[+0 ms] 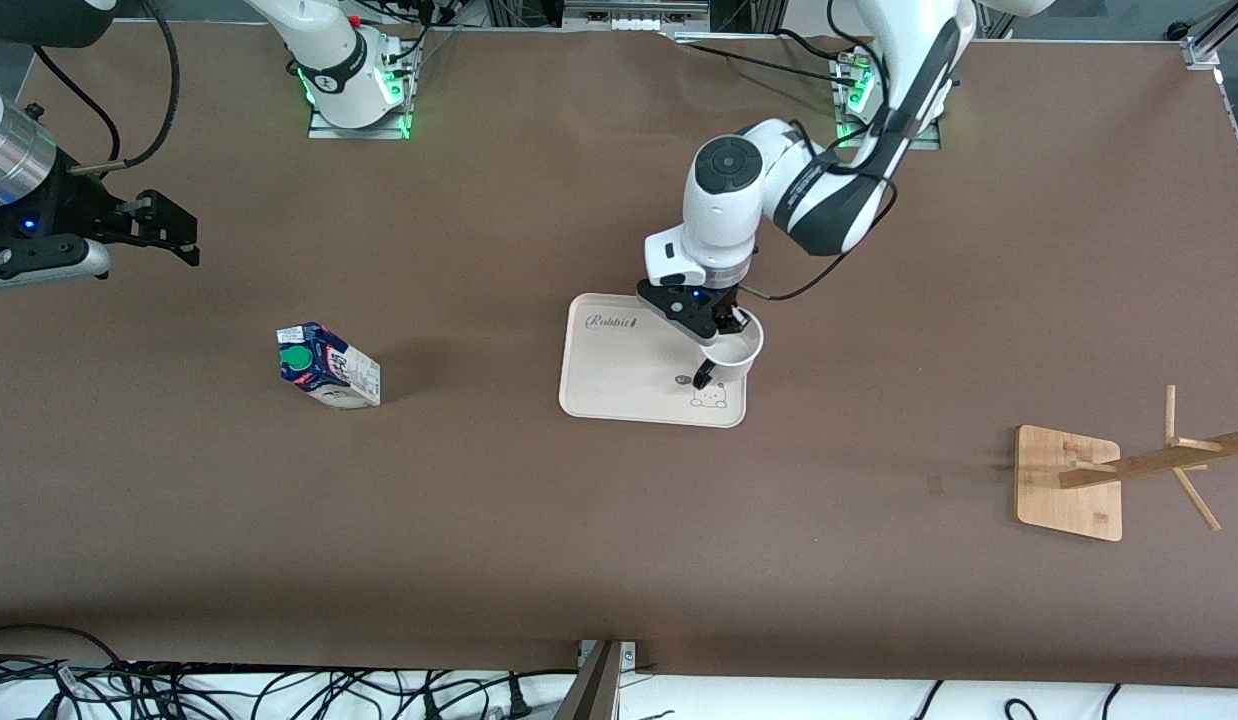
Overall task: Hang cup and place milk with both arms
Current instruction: 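Carry the mug with the left gripper onto the wooden stand's peg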
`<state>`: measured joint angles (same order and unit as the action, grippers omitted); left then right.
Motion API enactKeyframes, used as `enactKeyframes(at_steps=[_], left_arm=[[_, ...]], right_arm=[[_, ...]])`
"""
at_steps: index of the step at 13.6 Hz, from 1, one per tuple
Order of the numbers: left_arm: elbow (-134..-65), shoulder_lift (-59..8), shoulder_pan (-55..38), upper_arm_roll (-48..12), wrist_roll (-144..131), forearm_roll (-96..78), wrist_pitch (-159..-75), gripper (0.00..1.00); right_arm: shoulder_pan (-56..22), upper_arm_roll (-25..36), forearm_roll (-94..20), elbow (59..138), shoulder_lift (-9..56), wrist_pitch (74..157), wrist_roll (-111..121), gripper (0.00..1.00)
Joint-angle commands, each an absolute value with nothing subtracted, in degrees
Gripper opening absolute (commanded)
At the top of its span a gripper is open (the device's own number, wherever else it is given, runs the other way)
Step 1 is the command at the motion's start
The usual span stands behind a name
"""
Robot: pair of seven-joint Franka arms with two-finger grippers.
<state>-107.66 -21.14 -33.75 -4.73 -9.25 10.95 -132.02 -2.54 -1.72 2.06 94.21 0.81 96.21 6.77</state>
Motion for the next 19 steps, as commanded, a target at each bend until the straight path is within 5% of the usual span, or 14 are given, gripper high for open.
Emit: enactKeyframes(at_steps=[1, 6, 12, 19], left_arm=[[-101.54, -16.71, -32.44, -4.4, -10.37, 12.39, -119.23, 0.0], [-85.36, -16.0, -19.82, -4.83, -9.76, 11.34, -100.39, 0.0], [-84.9, -15.03, 1.99, -4.75, -1.32, 1.08, -100.81, 0.0], [-84.64, -16.52, 9.39, -4.57, 12.38, -4.04, -100.99, 0.0]], right_arm=[[-2.02, -2.28, 2.81, 93.16, 1.23, 96.15, 6.15, 1.0], [-2.11, -2.2, 2.81, 93.16, 1.49, 96.24, 6.15, 1.0], [-1.93, -2.2, 2.81, 93.16, 1.58, 96.15, 6.15, 1.0], [-2.2, -2.2, 2.72, 93.16, 1.58, 95.71, 6.06, 1.0]])
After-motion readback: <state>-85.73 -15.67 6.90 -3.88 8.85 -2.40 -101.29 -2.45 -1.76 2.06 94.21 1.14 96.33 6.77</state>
